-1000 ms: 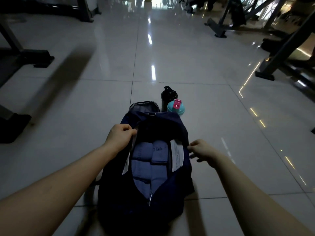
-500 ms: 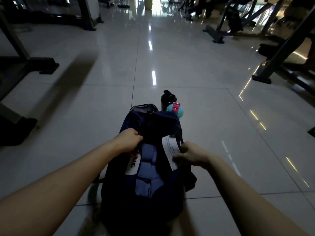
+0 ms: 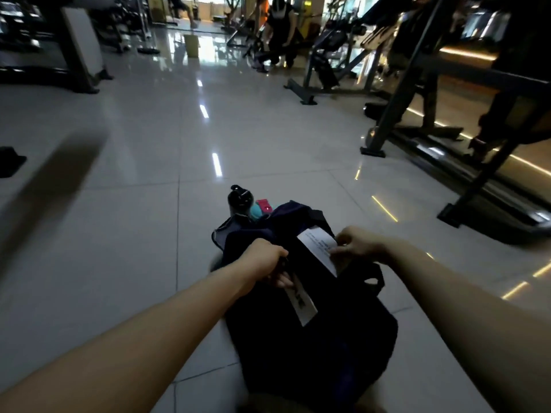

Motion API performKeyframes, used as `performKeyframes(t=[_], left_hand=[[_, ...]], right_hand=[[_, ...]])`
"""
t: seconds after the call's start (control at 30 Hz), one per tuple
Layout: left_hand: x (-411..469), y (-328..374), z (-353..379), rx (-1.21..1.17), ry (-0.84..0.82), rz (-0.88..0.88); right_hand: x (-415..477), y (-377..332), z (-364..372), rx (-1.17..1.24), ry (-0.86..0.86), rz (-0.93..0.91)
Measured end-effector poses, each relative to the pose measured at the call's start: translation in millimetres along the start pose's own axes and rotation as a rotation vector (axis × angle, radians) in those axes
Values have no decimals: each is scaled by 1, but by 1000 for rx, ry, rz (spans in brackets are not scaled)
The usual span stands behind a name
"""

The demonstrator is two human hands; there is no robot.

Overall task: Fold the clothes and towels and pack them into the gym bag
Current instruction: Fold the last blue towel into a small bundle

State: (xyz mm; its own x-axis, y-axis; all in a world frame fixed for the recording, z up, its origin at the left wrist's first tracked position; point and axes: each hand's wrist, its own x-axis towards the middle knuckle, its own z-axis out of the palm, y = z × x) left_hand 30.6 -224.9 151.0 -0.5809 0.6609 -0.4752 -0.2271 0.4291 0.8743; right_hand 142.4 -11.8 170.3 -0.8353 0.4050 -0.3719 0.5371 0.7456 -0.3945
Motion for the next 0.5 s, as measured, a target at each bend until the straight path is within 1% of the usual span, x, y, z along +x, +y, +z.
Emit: performKeyframes(t=[0.1, 0.27, 0.37, 0.5], left_hand=[[8, -1, 63, -92, -90, -47], [27, -2, 163, -173, -273, -145], [41, 1, 211, -206, -364, -194], [57, 6, 258, -210, -488, -242]], right_hand=[[-16, 32, -21, -206, -1, 72], [-41, 102, -46, -382, -24, 242], [-45, 150, -54, -429, 9, 308], [-47, 205, -49, -394, 106, 351]])
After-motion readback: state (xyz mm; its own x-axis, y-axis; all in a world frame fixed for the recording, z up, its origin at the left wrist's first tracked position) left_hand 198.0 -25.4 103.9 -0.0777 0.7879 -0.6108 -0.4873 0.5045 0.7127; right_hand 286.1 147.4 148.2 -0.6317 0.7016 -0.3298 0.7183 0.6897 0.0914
